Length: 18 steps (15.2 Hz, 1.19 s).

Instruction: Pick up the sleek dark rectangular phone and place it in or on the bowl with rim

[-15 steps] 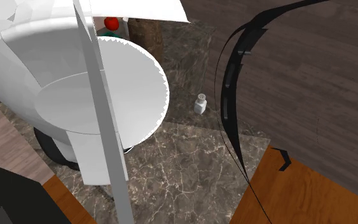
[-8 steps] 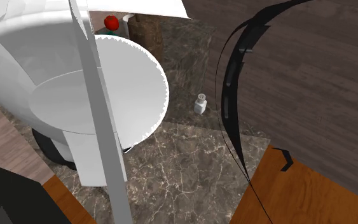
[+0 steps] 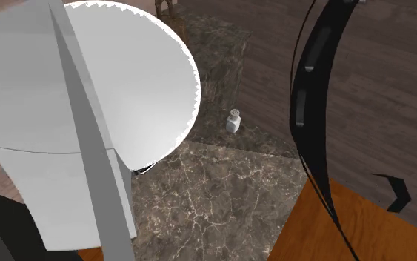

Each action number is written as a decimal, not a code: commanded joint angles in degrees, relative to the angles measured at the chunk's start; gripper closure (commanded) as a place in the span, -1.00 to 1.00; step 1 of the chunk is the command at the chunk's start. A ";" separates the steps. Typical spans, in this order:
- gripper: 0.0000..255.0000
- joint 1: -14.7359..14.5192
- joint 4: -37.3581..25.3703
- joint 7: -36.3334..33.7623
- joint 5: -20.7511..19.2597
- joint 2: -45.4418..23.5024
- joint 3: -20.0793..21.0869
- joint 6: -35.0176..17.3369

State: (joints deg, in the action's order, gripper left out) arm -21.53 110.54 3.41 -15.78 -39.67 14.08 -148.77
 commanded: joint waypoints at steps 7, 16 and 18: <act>1.00 1.36 1.25 1.15 1.71 5.20 1.75 3.97; 1.00 2.69 1.88 2.49 3.85 10.64 3.53 8.68; 1.00 2.95 1.88 2.80 4.34 11.78 3.88 9.79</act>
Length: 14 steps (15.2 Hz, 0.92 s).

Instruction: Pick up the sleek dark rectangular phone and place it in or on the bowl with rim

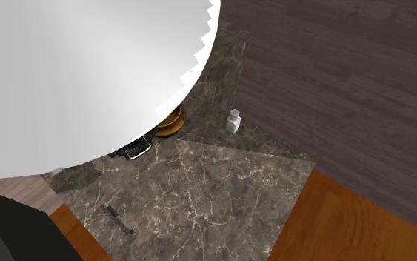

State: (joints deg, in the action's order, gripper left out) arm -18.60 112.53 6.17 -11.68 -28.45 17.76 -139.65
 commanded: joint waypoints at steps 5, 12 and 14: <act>1.00 0.63 -0.33 0.81 1.48 3.30 1.02 3.52; 1.00 2.15 -15.56 5.67 0.81 -5.08 -0.83 10.46; 1.00 2.41 -21.54 7.22 0.60 -8.46 -1.40 13.06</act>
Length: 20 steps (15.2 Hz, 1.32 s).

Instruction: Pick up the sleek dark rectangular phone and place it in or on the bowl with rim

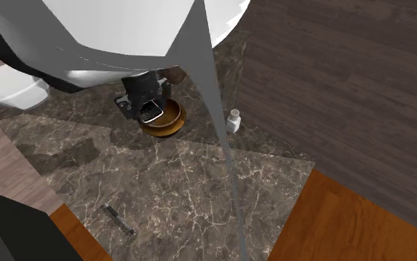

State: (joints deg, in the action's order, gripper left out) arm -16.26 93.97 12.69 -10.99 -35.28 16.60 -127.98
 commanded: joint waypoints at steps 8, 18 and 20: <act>1.00 -0.01 -19.67 4.30 -0.70 -12.27 -1.73 7.35; 1.00 -0.45 -19.57 3.96 -1.53 -16.77 -2.50 2.75; 1.00 -0.54 -19.68 3.91 -1.66 -17.55 -2.63 2.08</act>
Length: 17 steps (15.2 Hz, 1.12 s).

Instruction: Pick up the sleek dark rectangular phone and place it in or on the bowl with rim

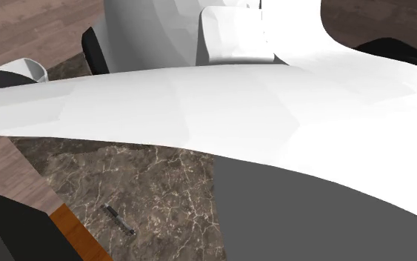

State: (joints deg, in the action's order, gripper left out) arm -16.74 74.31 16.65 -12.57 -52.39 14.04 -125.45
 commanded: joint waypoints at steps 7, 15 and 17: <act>1.00 -0.06 -0.05 -0.05 -0.08 -0.47 -0.08 -0.44; -1.00 0.24 0.30 0.13 0.32 2.00 0.33 1.68; -1.00 0.46 0.25 0.31 0.70 4.01 0.67 3.73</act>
State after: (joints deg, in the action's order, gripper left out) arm -16.36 73.94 17.06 -12.09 -49.90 14.48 -122.68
